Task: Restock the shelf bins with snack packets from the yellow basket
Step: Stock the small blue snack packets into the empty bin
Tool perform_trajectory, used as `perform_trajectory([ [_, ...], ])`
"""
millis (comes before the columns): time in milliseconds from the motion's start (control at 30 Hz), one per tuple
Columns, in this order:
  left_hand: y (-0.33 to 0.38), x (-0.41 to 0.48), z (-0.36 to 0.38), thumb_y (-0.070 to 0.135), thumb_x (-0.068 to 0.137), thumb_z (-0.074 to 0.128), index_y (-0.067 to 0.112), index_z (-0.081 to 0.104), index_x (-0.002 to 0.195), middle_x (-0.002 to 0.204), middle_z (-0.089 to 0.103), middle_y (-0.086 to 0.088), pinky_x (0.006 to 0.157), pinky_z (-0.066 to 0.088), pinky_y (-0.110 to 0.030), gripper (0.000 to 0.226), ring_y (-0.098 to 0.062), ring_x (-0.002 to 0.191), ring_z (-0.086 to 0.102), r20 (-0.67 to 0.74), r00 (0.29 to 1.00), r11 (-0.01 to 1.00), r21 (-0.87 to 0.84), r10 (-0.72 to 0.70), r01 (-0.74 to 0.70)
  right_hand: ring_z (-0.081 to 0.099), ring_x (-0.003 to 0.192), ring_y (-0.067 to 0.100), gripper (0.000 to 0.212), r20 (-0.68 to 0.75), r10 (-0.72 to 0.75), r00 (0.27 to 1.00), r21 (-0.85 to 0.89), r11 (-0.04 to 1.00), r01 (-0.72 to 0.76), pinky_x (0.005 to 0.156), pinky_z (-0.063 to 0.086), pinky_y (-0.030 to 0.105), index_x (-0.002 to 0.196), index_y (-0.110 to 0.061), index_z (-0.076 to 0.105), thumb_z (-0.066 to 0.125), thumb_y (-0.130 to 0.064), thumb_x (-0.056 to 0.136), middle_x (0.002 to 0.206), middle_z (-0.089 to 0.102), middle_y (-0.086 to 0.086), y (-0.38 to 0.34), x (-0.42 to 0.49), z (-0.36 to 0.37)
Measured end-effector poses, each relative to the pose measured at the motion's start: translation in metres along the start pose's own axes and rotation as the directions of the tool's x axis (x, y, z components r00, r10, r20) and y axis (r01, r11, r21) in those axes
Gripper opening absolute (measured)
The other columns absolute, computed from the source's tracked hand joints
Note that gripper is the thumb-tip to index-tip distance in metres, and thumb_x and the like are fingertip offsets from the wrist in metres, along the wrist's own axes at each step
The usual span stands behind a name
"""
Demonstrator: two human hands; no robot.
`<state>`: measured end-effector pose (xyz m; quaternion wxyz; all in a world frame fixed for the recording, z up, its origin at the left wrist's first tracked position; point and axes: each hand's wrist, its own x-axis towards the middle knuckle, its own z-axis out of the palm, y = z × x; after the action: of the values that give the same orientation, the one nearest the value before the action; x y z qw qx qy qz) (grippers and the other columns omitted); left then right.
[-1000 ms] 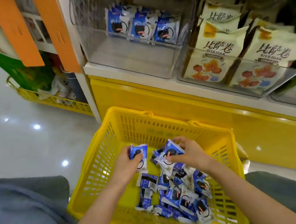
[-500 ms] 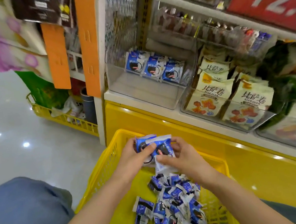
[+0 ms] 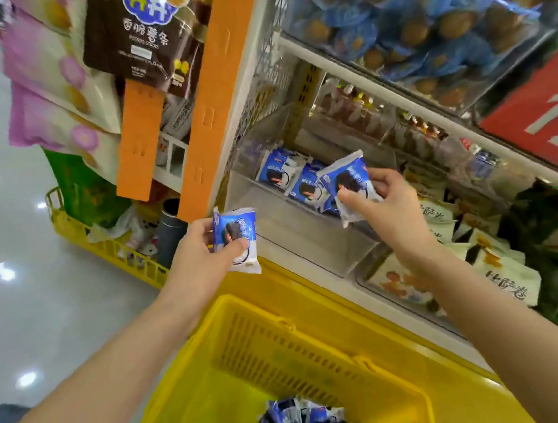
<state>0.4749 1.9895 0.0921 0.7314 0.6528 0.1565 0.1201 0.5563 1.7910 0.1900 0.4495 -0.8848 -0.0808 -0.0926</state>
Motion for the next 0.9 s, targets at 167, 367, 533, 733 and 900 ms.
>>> perform_trajectory([
  [167, 0.001, 0.013, -0.002, 0.015, 0.082, 0.068, 0.018, 0.051, 0.116, 0.1, 0.062, 0.003, 0.051, 0.047, -0.01, 0.038, -0.004, 0.078, 0.061, -0.01, 1.0, 0.998, -0.067, -0.023, 0.022, 0.05, 0.101, 0.012, 0.054, 0.073, 0.018, 0.997, -0.319, 0.948, 0.006, 0.083, 0.04, 0.023, 0.125, -0.011, 0.053, 0.074, -0.031, 0.079, 0.126, 0.056, 0.005, 0.006, 0.078, 0.041],
  [367, 0.009, 0.032, -0.017, 0.015, 0.081, 0.067, 0.015, 0.054, 0.117, 0.092, 0.063, 0.001, 0.062, 0.043, -0.02, 0.038, -0.004, 0.069, 0.058, 0.003, 0.995, 0.963, -0.251, -0.101, 0.099, 0.051, 0.119, 0.023, 0.051, 0.218, -0.001, 0.976, -0.422, 0.902, 0.095, 0.081, 0.037, 0.021, 0.122, -0.004, 0.053, 0.075, -0.019, 0.079, 0.13, 0.054, 0.013, 0.012, 0.128, 0.096],
  [533, 0.008, 0.042, -0.024, 0.013, 0.081, 0.067, 0.014, 0.056, 0.115, 0.075, 0.058, 0.003, 0.064, 0.046, -0.025, 0.036, 0.001, 0.056, 0.058, 0.022, 0.988, 0.938, -0.312, -0.155, 0.154, 0.053, 0.116, 0.028, 0.05, 0.305, -0.031, 0.952, -0.496, 0.848, 0.187, 0.089, 0.04, 0.028, 0.121, 0.004, 0.052, 0.074, -0.012, 0.079, 0.125, 0.056, 0.019, 0.019, 0.149, 0.125],
  [733, 0.006, 0.046, -0.025, 0.014, 0.08, 0.069, 0.018, 0.054, 0.118, 0.105, 0.067, -0.005, 0.075, 0.054, -0.029, 0.041, -0.016, 0.089, 0.068, 0.061, 0.979, 0.925, -0.322, -0.192, 0.202, 0.056, 0.11, 0.027, 0.043, 0.307, -0.105, 0.946, -0.569, 0.776, 0.271, 0.092, 0.044, 0.034, 0.116, -0.003, 0.057, 0.074, -0.017, 0.08, 0.119, 0.059, 0.016, 0.028, 0.16, 0.134],
  [900, 0.011, 0.045, -0.02, 0.014, 0.08, 0.069, 0.018, 0.055, 0.117, 0.087, 0.07, 0.002, 0.066, 0.053, -0.025, 0.04, -0.009, 0.076, 0.069, 0.108, 0.971, 0.906, -0.35, -0.212, 0.237, 0.054, 0.112, 0.026, 0.048, 0.357, -0.166, 0.919, -0.645, 0.668, 0.371, 0.094, 0.046, 0.038, 0.123, -0.009, 0.055, 0.072, -0.026, 0.081, 0.126, 0.053, 0.012, 0.025, 0.16, 0.128],
])
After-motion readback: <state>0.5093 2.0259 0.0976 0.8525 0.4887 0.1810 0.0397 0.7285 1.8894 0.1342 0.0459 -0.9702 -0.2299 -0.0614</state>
